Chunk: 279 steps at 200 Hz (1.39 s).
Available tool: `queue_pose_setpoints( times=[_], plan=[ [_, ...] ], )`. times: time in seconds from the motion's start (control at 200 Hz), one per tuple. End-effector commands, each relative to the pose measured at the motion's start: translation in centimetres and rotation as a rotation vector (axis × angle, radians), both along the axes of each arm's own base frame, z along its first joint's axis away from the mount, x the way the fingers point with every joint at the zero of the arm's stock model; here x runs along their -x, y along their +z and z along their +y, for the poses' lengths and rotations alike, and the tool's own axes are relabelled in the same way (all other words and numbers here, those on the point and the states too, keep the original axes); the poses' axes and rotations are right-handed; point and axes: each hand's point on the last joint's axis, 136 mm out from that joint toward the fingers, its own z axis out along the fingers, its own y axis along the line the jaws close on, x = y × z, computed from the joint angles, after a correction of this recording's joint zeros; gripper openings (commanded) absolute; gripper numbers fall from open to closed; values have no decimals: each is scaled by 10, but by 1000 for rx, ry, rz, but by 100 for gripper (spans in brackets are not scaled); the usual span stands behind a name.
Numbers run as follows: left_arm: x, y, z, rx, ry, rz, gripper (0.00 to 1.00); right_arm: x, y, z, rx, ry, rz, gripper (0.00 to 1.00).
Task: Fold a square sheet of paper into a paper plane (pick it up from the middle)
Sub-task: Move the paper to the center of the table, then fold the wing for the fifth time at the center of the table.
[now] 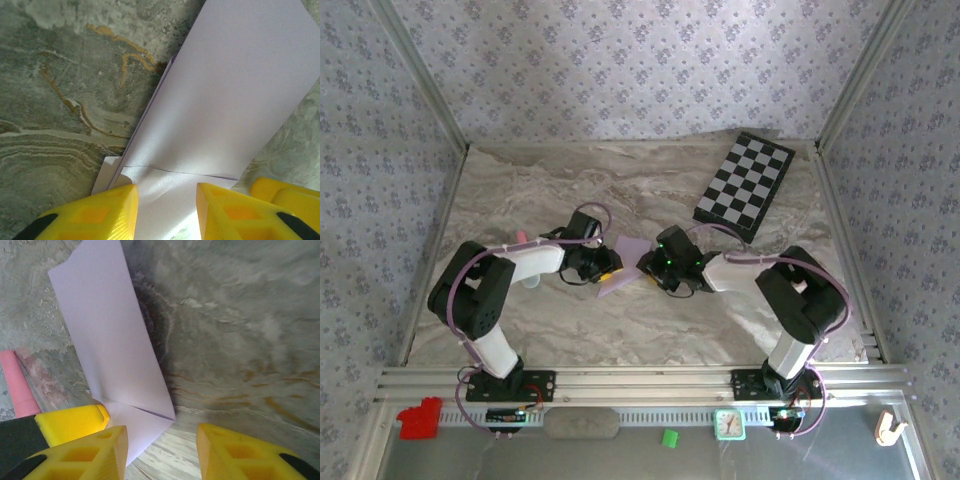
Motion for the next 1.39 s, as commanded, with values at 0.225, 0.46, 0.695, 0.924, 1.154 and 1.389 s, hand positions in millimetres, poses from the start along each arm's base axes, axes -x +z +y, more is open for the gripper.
queue_pose_setpoints(
  times=[0.225,0.46,0.695,0.924,1.154,1.389],
  plan=[
    [18,-18,10,-41,24,92,33,-2,-7,14,8,-33,37,37],
    [19,-19,10,-43,23,96,33,-1,-12,17,10,-21,62,38],
    [19,-20,13,-54,33,102,33,0,-12,15,10,-31,71,39],
    [19,-22,18,-67,54,106,31,0,-7,-4,38,-90,39,40],
    [18,-23,18,-64,62,114,30,2,-12,8,-6,-60,65,39],
    [21,-26,22,-59,89,142,29,3,-13,23,-77,-19,88,39]
  ],
)
